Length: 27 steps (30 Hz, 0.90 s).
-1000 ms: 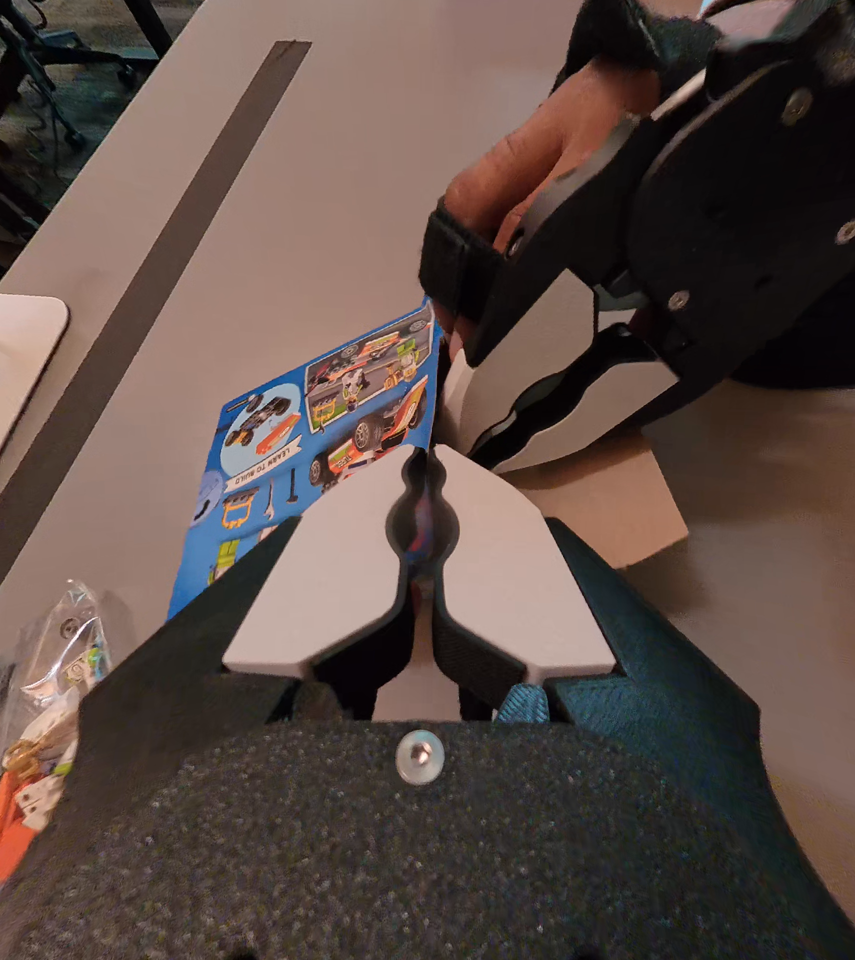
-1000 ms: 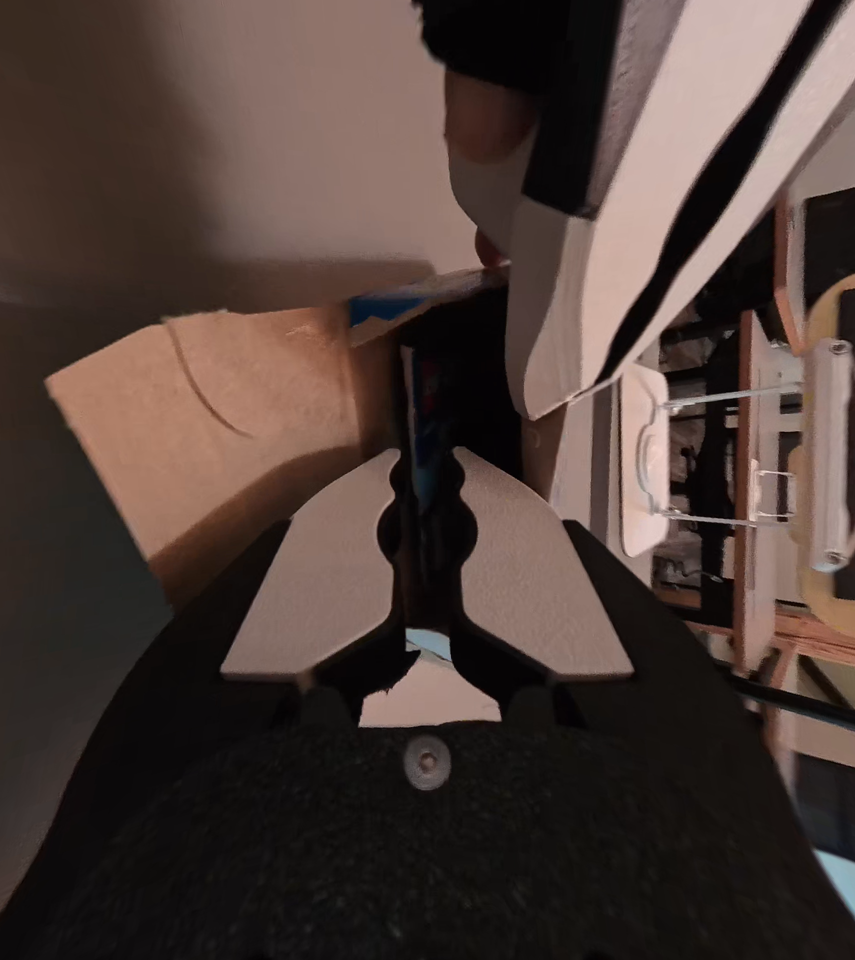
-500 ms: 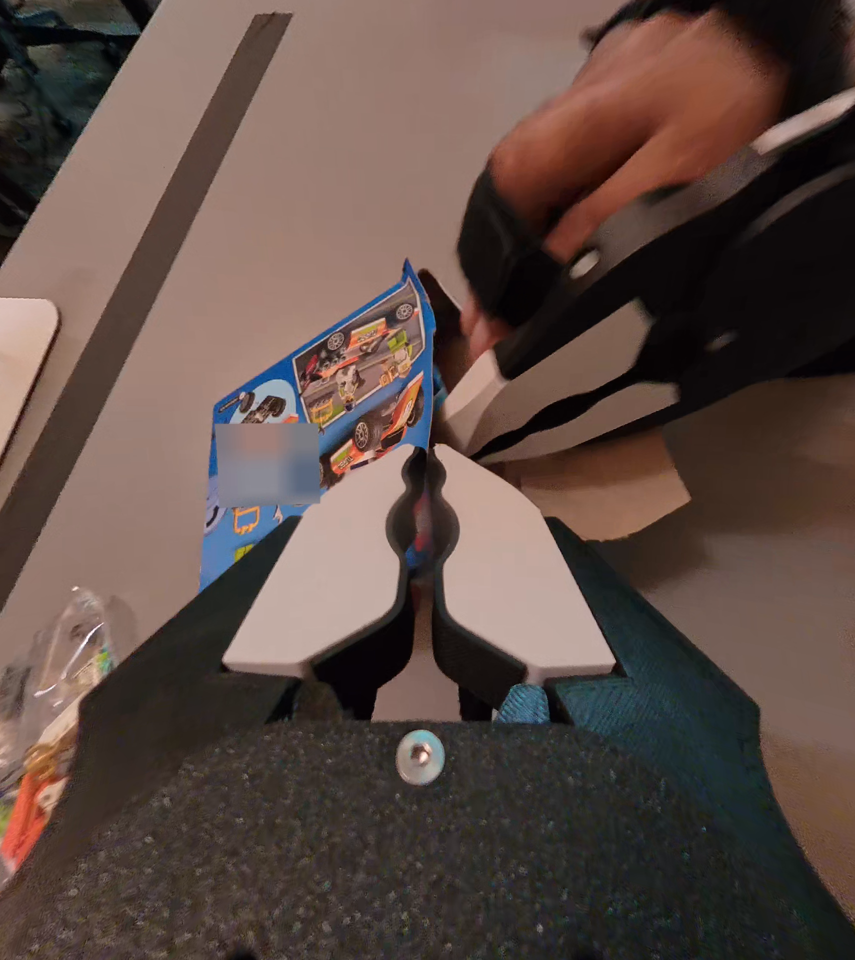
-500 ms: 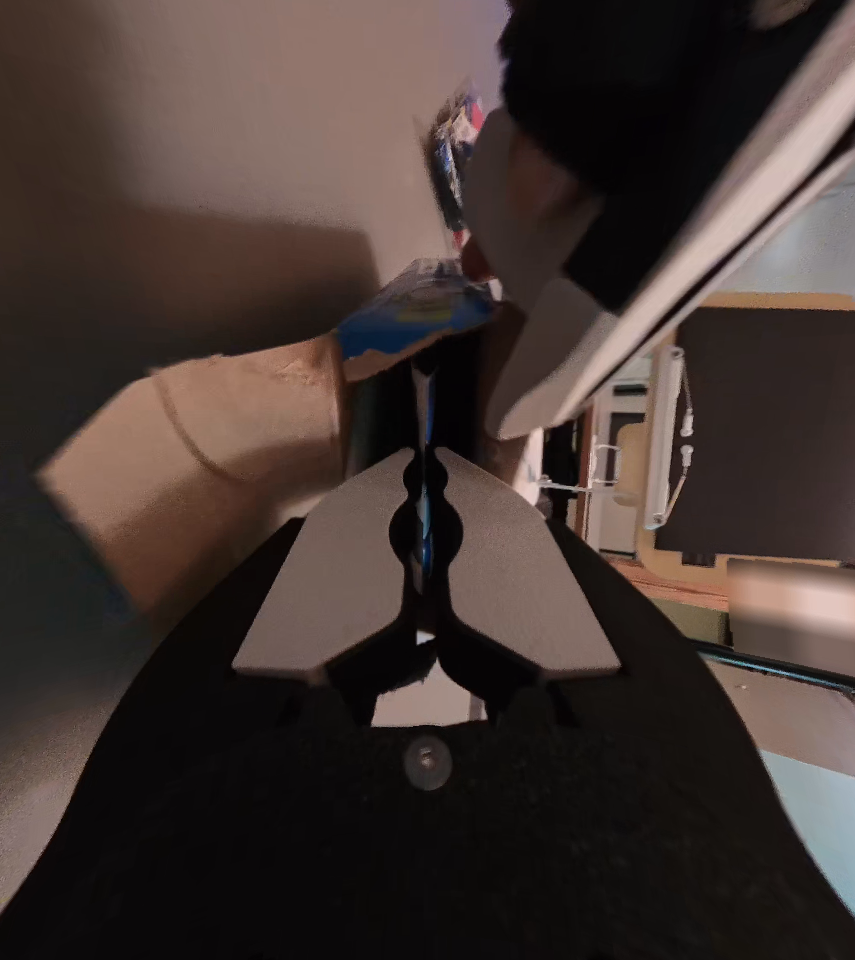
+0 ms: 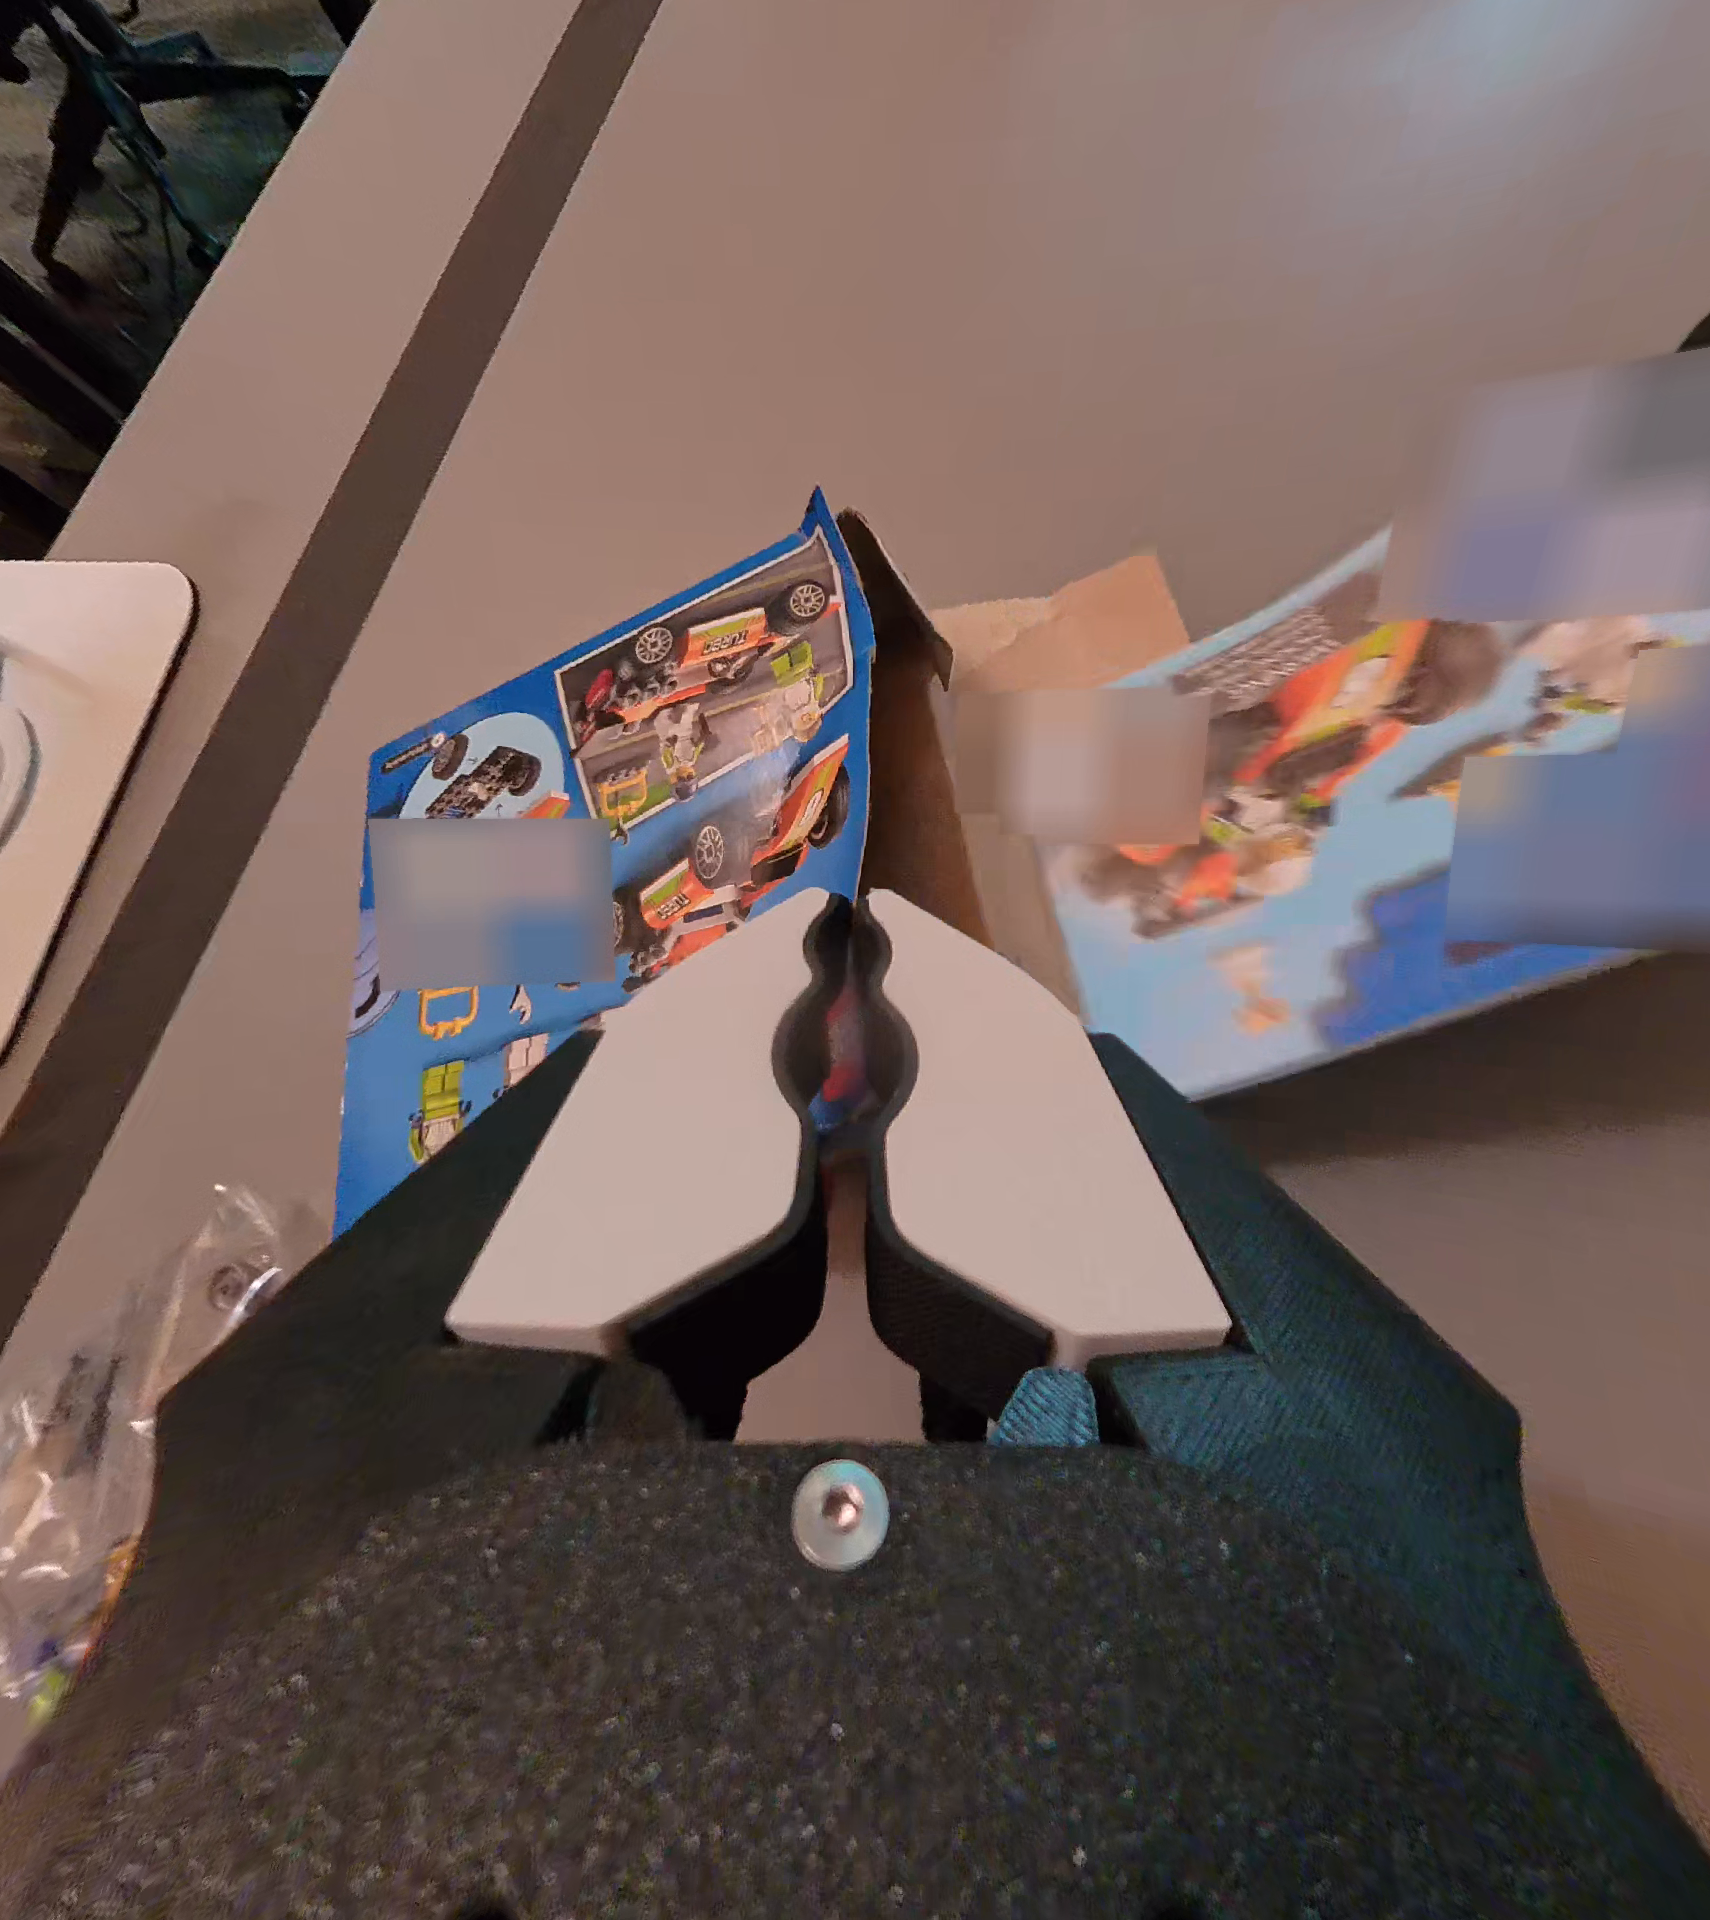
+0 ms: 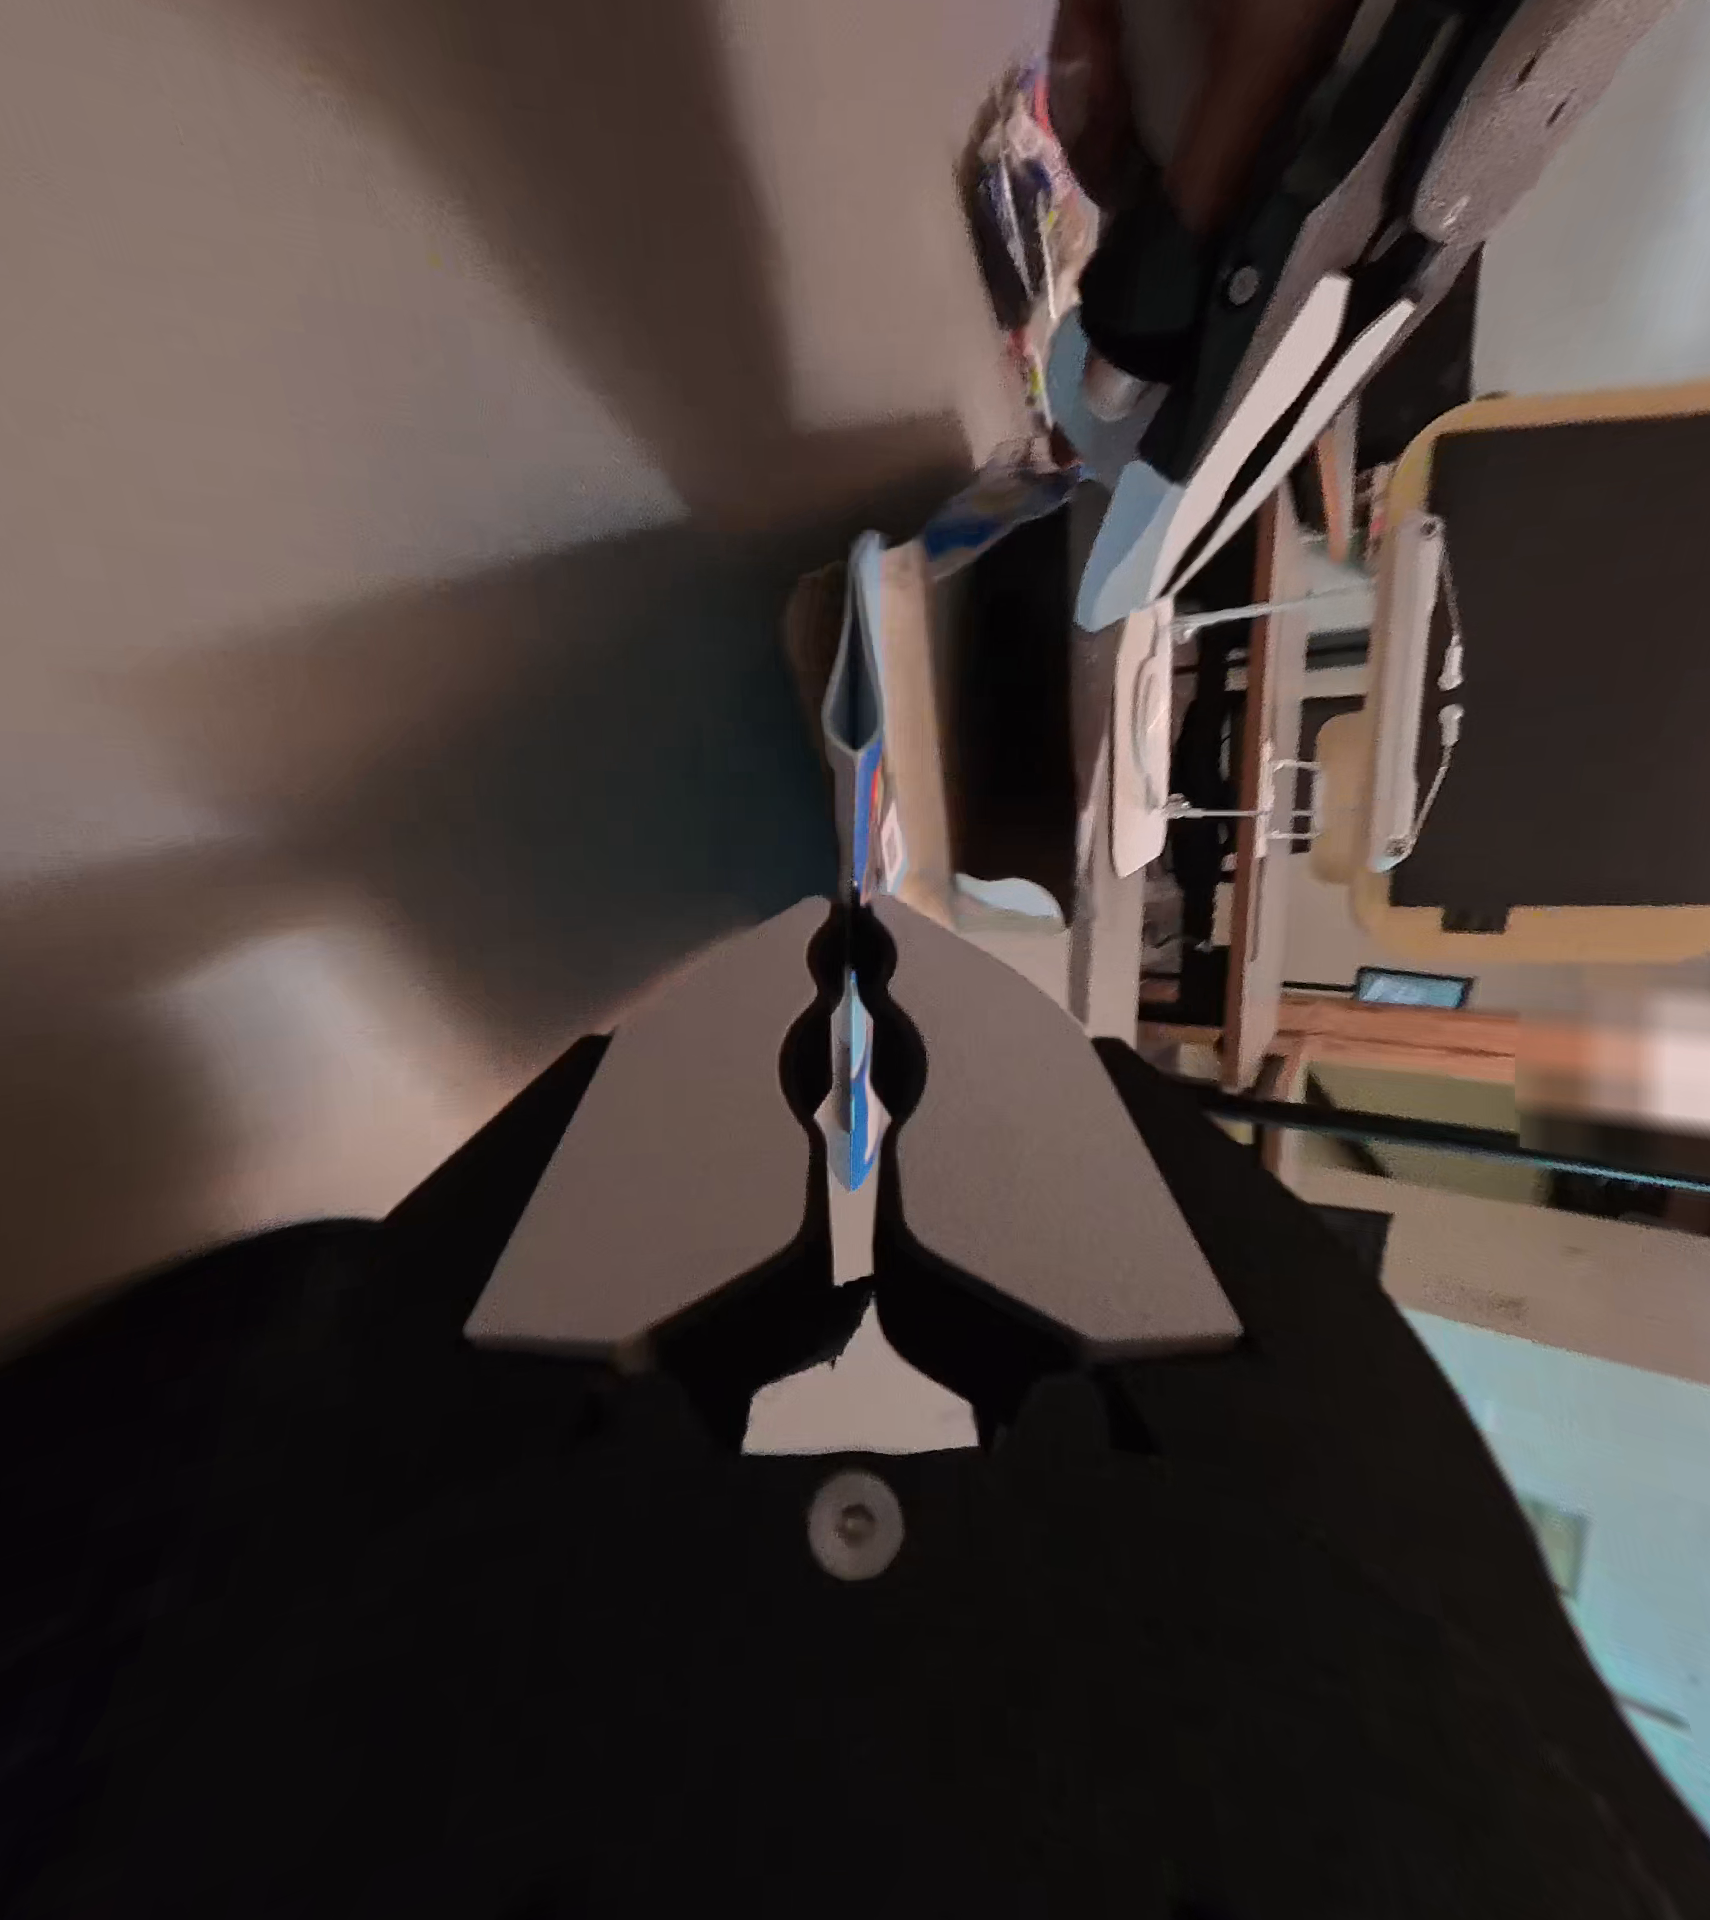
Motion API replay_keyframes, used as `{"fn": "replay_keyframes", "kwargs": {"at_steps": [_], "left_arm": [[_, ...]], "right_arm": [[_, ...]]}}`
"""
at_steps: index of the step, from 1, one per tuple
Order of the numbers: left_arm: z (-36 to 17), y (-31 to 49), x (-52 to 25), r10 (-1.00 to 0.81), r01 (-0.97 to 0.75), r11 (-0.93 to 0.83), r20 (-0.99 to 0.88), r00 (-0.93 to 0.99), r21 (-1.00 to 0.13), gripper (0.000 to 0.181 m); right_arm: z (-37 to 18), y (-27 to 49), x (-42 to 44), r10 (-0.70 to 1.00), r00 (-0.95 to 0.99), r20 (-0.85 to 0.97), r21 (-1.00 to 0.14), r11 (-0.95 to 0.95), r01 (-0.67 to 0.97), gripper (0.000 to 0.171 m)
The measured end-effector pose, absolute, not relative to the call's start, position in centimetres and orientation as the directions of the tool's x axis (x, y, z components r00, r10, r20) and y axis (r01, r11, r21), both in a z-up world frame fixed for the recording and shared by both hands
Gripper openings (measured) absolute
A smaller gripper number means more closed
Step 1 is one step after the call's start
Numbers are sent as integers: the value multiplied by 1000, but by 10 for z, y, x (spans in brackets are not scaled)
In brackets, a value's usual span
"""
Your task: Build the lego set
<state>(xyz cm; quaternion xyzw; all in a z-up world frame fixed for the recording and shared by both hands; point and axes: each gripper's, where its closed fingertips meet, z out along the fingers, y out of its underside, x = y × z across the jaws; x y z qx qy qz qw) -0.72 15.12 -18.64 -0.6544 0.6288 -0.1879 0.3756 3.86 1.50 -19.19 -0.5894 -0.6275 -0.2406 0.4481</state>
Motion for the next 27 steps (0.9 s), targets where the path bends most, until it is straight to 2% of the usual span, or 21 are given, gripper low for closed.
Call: {"fn": "replay_keyframes", "kwargs": {"at_steps": [6, 7, 9, 10, 13, 15, 18, 21, 27], "left_arm": [[-172, 180, -8, -954, -651, 69, -241, 178, -755, 1], [-171, 184, -9, -953, -643, 63, -237, 189, -763, 1], [-166, 191, -11, -954, -611, 44, -216, 210, -790, 1], [-162, 193, -12, -955, -593, 29, -197, 221, -805, 1], [-153, 199, -19, -956, -555, 7, -169, 240, -832, 1], [-148, 202, -24, -957, -536, -5, -151, 248, -844, 1], [-138, 207, -32, -956, -493, -30, -119, 267, -869, 1], [-128, 211, -38, -957, -449, -53, -83, 277, -892, 0], [-122, 209, -50, -958, -403, -77, -45, 283, -912, 0]], "right_arm": [[-226, -6, 32, 681, 158, 716, -240, 28, 970, 2], [-235, -12, 27, 737, 221, 638, -289, -37, 957, 6], [-242, -27, 4, 836, 342, 430, -461, -123, 879, 35], [-236, -34, -9, 873, 376, 311, -558, -152, 816, 44], [-190, -45, -24, 927, 374, 1, -780, -233, 581, 45], [-167, -25, -4, 918, 395, -18, -821, -239, 519, 43], [-172, 18, 36, 904, 412, 112, -769, -184, 612, 41], [-198, 42, 49, 941, 273, 199, -674, -71, 736, 42], [-257, 35, 26, 992, -29, 123, -511, 88, 855, 50]]}}
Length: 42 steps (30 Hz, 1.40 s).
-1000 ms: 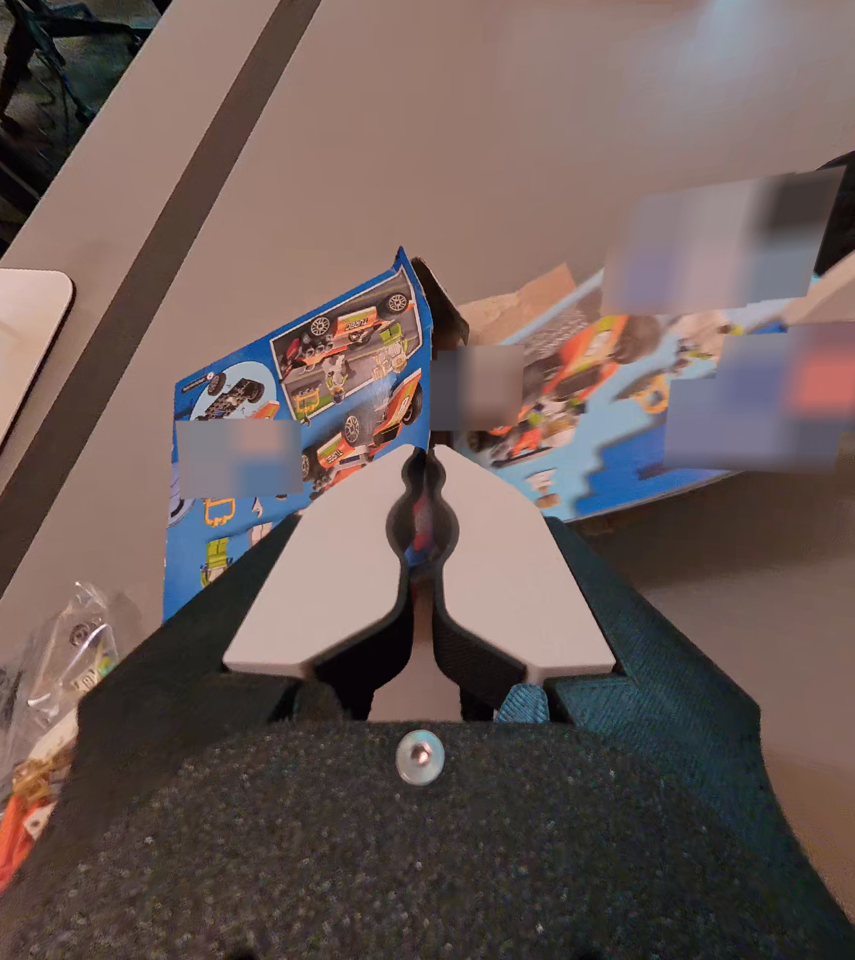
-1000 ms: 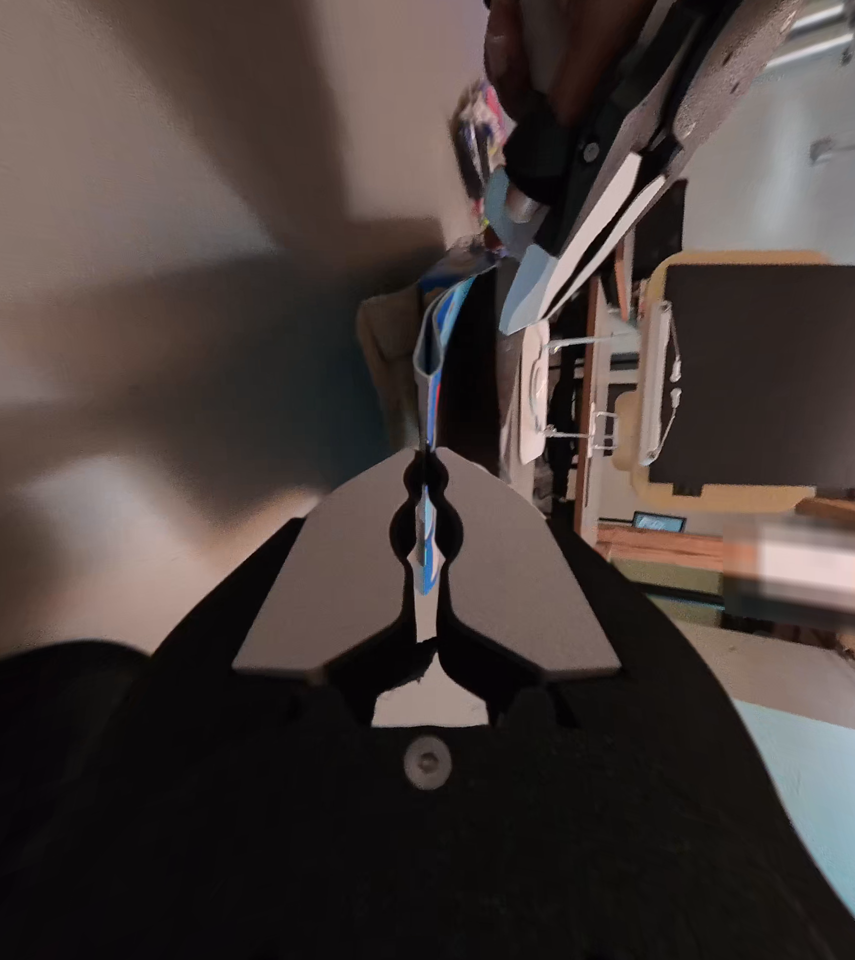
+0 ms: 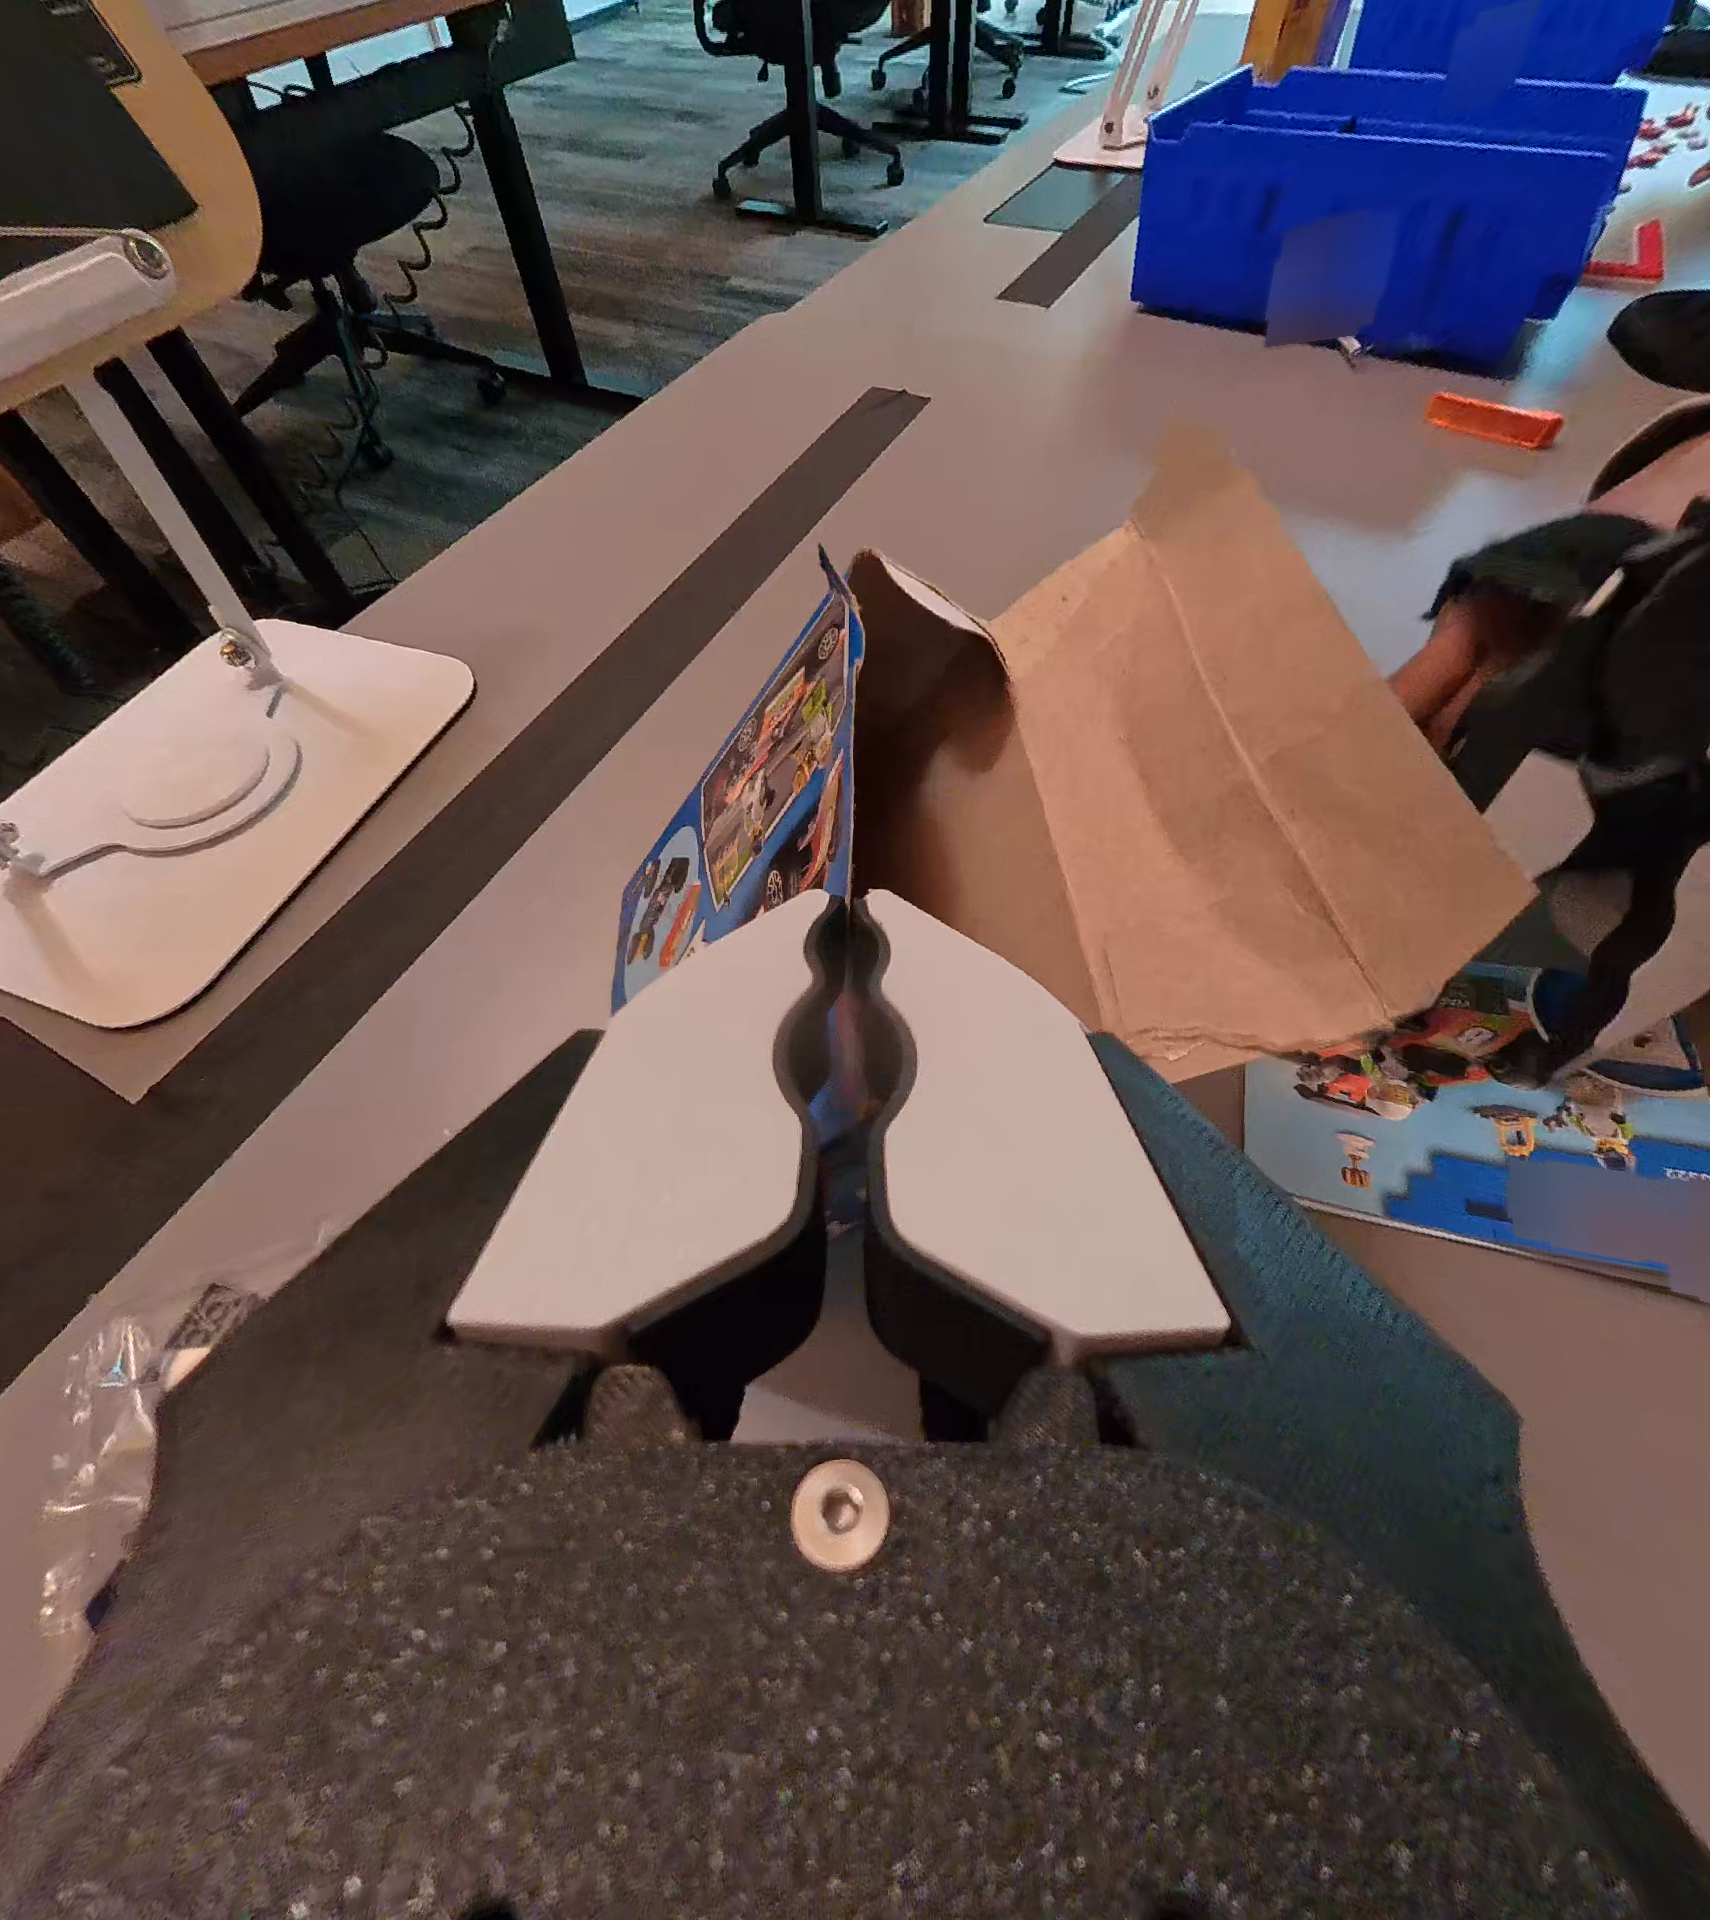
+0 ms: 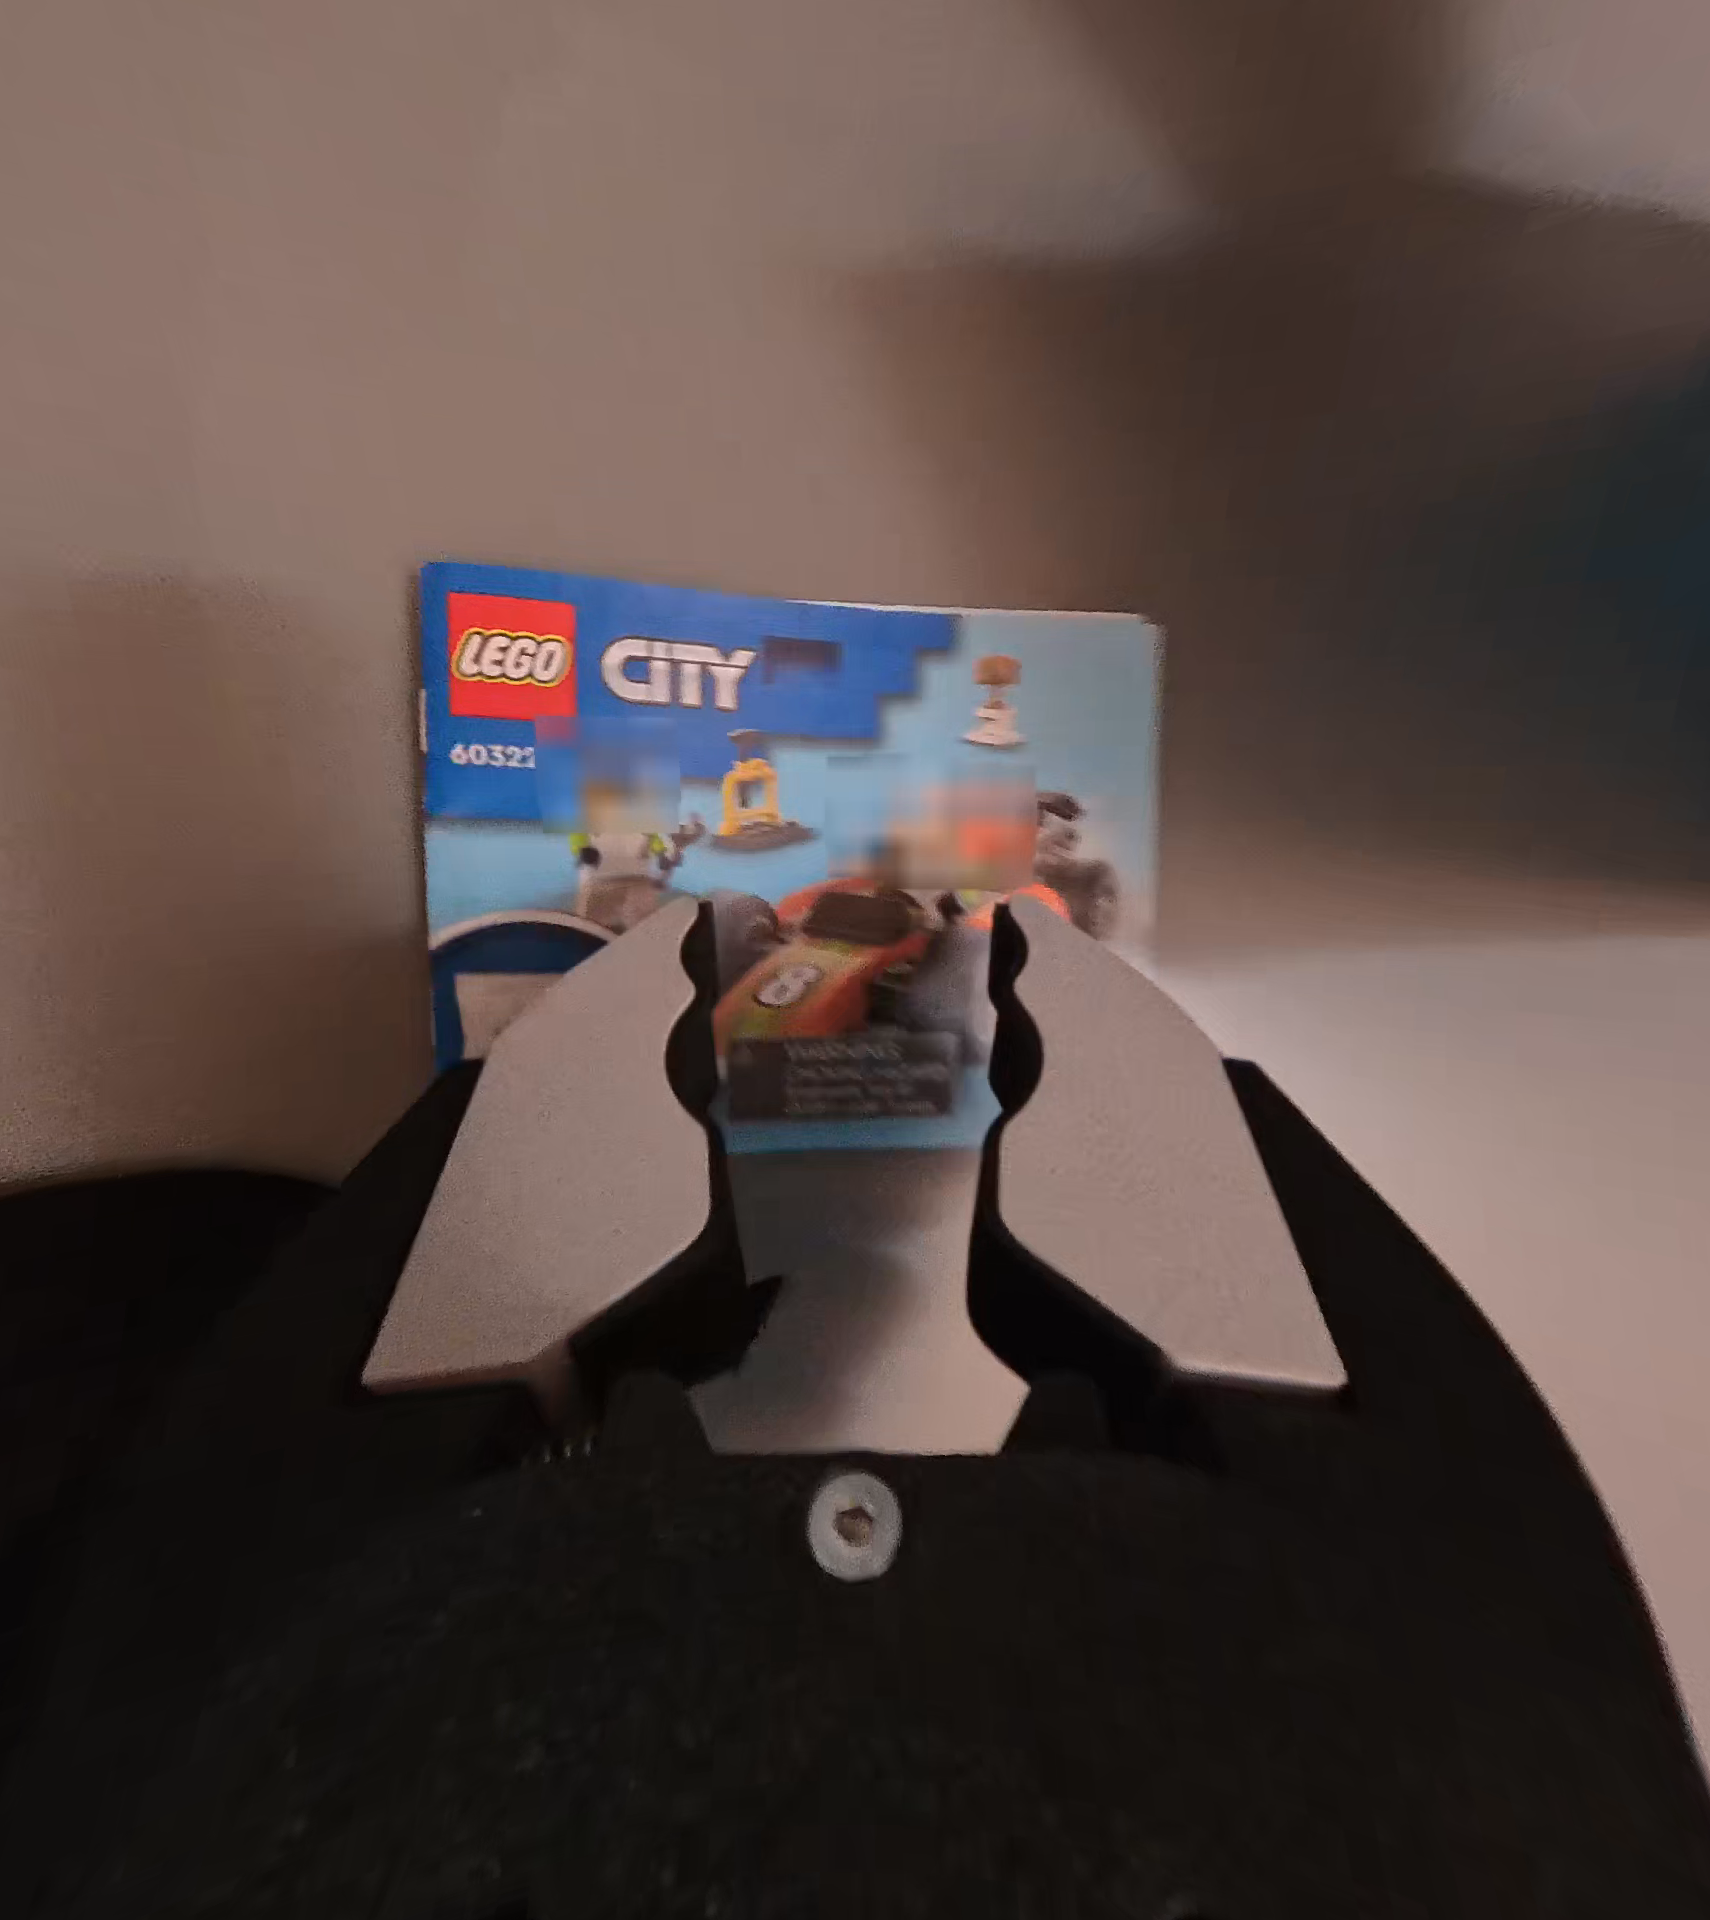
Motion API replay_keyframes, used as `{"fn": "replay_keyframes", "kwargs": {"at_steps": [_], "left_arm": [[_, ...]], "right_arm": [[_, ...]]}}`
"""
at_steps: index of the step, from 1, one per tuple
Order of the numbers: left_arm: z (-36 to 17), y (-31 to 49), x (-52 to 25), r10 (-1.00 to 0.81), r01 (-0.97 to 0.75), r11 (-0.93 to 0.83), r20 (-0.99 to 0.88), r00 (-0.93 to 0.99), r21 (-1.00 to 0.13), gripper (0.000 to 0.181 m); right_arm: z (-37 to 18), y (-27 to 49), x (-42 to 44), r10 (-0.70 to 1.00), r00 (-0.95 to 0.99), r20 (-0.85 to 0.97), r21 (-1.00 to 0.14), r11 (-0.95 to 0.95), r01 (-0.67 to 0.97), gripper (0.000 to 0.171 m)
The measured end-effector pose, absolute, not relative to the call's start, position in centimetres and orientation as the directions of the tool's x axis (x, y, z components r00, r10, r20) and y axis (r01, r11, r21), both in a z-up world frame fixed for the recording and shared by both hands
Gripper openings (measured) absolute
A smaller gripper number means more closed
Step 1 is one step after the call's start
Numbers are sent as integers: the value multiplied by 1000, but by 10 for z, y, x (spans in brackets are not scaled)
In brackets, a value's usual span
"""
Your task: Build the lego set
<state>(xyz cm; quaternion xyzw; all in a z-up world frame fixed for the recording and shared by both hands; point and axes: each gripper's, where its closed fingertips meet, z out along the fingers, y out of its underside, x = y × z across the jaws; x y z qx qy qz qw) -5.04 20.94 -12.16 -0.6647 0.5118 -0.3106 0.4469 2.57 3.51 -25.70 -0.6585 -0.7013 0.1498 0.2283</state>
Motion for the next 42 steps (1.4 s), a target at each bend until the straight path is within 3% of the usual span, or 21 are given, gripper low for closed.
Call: {"fn": "replay_keyframes", "kwargs": {"at_steps": [4, 8, 11, 12, 14, 17, 20, 23, 25, 26, 29, 30, 33, 39, 42], "left_arm": [[-123, 203, -57, -959, -385, -47, -67, 276, -922, 0], [-123, 201, -58, -958, -369, -26, -82, 274, -929, 0], [-122, 203, -56, -955, -358, -26, -83, 286, -933, 1], [-123, 203, -56, -954, -360, -24, -86, 286, -932, 0], [-123, 199, -58, -954, -367, -9, -102, 281, -930, 1], [-123, 195, -62, -954, -367, 0, -110, 279, -930, 0], [-122, 193, -65, -952, -359, -4, -106, 287, -933, 1], [-122, 190, -70, -949, -359, -3, -110, 295, -933, 1], [-122, 189, -74, -948, -354, -4, -109, 299, -935, 1], [-121, 189, -75, -948, -350, -5, -107, 299, -937, 1], [-120, 189, -76, -949, -339, -4, -103, 297, -941, 1], [-119, 191, -76, -948, -335, -3, -104, 302, -942, 1], [-110, 199, -77, -928, -304, -1, -112, 355, -953, 1], [-81, 196, -91, -899, -252, 38, -143, 413, -967, 1], [-69, 189, -101, -889, -243, 49, -153, 431, -969, 1]], "right_arm": [[-265, 31, 8, 993, 115, 42, -530, -75, 845, 39], [-265, 50, -6, 825, 564, -36, -595, -471, 651, 29], [-259, 47, -23, 722, 670, -169, -647, -595, 478, 52], [-250, 45, -28, 709, 659, -250, -667, -620, 414, 52], [-219, 50, -30, 747, 588, -310, -746, -574, 336, 40], [-199, 53, -12, 925, 371, -84, -804, -284, 523, 45], [-210, 32, 4, 996, 79, 52, -708, -19, 706, 63], [-238, 3, 18, 983, -138, 119, -496, 180, 850, 75], [-252, -13, 20, 958, -233, 166, -408, 282, 868, 71], [-258, -16, 19, 942, -260, 211, -381, 324, 866, 61], [-252, -14, 1, 911, -219, 350, -436, 366, 822, 8], [-252, -8, -4, 898, -184, 399, -426, 359, 830, 0], [-254, 13, -10, 863, -24, 504, -346, 227, 910, 0], [-208, 50, -6, 824, 378, 423, -552, -97, 828, 0], [-185, 51, -2, 873, 367, 321, -624, -96, 776, 0]]}}
